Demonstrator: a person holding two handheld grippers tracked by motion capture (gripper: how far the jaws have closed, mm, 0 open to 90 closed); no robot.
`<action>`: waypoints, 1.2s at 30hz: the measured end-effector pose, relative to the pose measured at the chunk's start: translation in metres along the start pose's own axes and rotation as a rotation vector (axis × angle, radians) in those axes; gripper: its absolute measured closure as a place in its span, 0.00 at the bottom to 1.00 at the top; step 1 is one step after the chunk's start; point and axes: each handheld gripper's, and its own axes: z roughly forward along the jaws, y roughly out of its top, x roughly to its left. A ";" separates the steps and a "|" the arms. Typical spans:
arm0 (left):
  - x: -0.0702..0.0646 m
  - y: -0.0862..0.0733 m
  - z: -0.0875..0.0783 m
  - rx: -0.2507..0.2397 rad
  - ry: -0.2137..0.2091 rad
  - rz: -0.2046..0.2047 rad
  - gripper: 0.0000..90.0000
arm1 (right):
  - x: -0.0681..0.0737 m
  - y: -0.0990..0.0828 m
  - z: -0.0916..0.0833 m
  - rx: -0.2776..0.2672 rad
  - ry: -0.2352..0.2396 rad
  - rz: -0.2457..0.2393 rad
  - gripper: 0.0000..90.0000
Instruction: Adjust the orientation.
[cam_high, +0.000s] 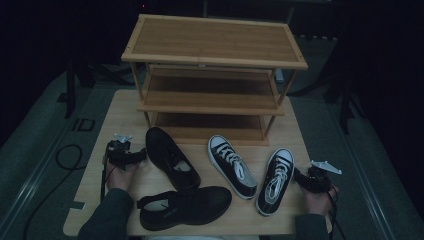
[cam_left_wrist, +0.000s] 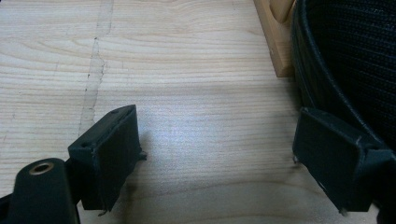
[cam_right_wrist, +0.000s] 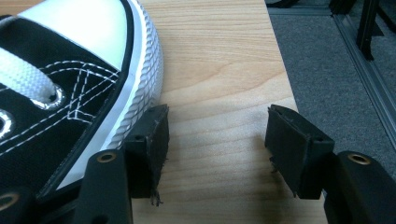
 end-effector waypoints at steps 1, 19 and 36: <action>0.000 0.000 0.000 0.000 0.000 0.000 0.17 | 0.000 0.000 0.000 0.000 0.000 0.000 0.44; 0.000 0.000 -0.002 -0.004 -0.005 0.005 0.24 | 0.000 0.000 0.000 0.000 0.000 0.001 0.44; 0.000 -0.001 -0.001 -0.013 -0.006 0.005 0.24 | 0.000 0.000 0.000 0.001 0.000 0.001 0.43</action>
